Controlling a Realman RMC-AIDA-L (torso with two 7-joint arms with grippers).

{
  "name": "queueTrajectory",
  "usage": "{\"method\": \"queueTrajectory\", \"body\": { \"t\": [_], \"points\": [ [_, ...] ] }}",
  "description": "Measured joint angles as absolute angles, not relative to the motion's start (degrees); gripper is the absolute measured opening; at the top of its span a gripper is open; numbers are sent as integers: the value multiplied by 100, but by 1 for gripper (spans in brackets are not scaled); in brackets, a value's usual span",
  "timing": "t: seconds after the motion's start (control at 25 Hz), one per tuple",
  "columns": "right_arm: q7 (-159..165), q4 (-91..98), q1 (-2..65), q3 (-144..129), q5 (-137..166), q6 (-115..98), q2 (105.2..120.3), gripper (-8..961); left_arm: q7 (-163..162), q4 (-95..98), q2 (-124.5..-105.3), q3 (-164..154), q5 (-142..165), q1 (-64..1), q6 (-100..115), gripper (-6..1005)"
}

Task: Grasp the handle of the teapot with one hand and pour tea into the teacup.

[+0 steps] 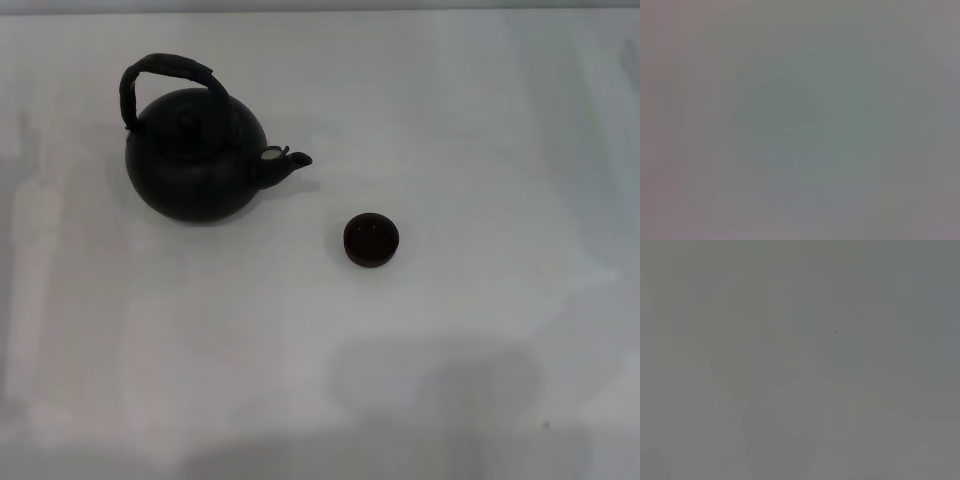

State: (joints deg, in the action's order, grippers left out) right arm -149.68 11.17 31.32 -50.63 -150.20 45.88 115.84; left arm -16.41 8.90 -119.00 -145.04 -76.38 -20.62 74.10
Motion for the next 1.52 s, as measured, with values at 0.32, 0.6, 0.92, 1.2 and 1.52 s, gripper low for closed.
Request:
{"method": "queueTrajectory", "body": {
  "t": [0.32,0.6,0.92,1.2,1.52],
  "points": [
    [-14967,1164,3155,-5061,-15030,4588,11575,866,-1656,801,-11903,-14427,-7798,-2295,7245,651],
    [-14973,1218,3182,-5046,-15038,4588,11554,866,-1718,1099,-11926,-13846,-7858,-2257,7306,656],
    [-14971,1290,3188,-4891,-15048,4586,11551,866,-2052,1088,-11917,-13712,-7922,-2214,7269,657],
    [-15022,1291,3191,-4887,-15047,4571,11567,867,-1960,916,-11891,-13710,-7921,-2419,7300,663],
    [-15227,1232,3202,-4934,-15016,4803,11581,867,-1941,862,-11882,-13568,-7919,-2588,7344,826]
  ]
}}
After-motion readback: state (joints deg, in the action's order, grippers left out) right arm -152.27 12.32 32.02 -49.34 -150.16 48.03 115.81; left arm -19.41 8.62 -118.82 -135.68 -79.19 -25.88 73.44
